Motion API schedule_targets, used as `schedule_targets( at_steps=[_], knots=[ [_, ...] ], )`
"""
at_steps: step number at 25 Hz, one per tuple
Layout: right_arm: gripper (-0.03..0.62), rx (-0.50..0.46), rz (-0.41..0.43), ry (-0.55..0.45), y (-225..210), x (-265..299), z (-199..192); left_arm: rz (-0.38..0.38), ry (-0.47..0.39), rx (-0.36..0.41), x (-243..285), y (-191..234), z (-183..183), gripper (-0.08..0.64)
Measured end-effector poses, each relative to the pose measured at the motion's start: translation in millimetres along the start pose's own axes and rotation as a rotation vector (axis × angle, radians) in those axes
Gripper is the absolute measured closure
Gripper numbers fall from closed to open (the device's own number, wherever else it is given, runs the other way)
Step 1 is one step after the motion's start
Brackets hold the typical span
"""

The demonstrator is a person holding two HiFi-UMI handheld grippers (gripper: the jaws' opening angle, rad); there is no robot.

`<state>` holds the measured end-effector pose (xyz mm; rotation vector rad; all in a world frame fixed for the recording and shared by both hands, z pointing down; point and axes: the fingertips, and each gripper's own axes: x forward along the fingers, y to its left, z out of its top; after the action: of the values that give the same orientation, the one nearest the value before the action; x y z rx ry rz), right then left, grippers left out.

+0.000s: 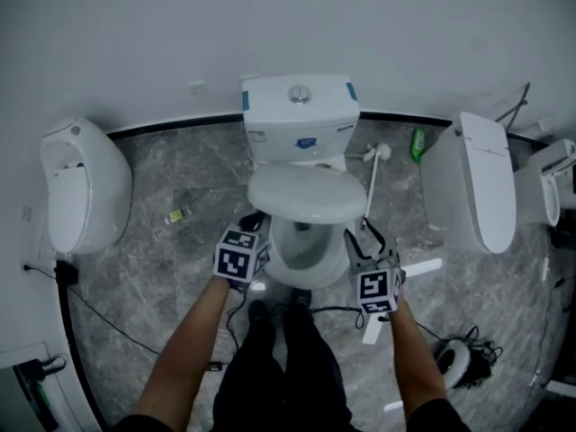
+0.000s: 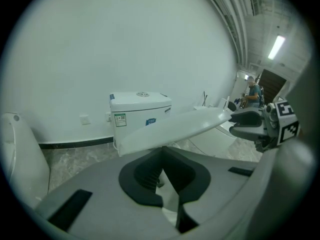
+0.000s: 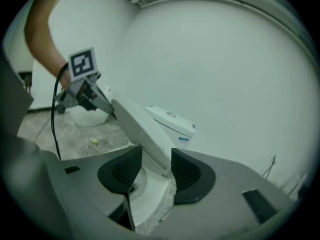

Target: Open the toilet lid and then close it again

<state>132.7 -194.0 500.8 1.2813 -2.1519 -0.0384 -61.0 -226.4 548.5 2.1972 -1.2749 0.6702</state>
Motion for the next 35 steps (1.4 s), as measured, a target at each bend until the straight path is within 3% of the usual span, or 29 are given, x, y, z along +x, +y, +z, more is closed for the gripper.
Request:
schedule_targets(
  at_steps=[2,7,10,14,17,19,24,35],
  knots=[
    [0.396,0.26,0.055,0.01,6,-10,-5,-0.01,0.007,0.003,-1,-2,-4,0.554],
    [0.396,0.995,0.309,-0.074,52,-14,1,-0.032,0.025,0.017,-2,-7,-18,0.554],
    [0.396,1.261,0.322,-0.132,62,-4,6,-0.05,0.03,0.026,-3,-10,-26,0.554],
    [0.396,1.504,0.354,-0.251,72,5,14,-0.075,0.041,0.033,-4,-11,-41,0.554],
    [0.405,1.58,0.359,-0.327,81,8,17,-0.091,0.058,0.038,-5,-12,-60,0.554],
    [0.443,1.602,0.332,-0.335,87,7,7,-0.099,0.068,0.041,-7,-13,-72,0.554],
    [0.448,1.628,0.32,-0.327,106,-2,-22,-0.106,0.109,0.057,-9,-8,-106,0.554],
    [0.448,1.673,0.445,-0.216,151,-9,-85,0.035,0.061,-0.052,-15,15,-149,0.554]
  ],
)
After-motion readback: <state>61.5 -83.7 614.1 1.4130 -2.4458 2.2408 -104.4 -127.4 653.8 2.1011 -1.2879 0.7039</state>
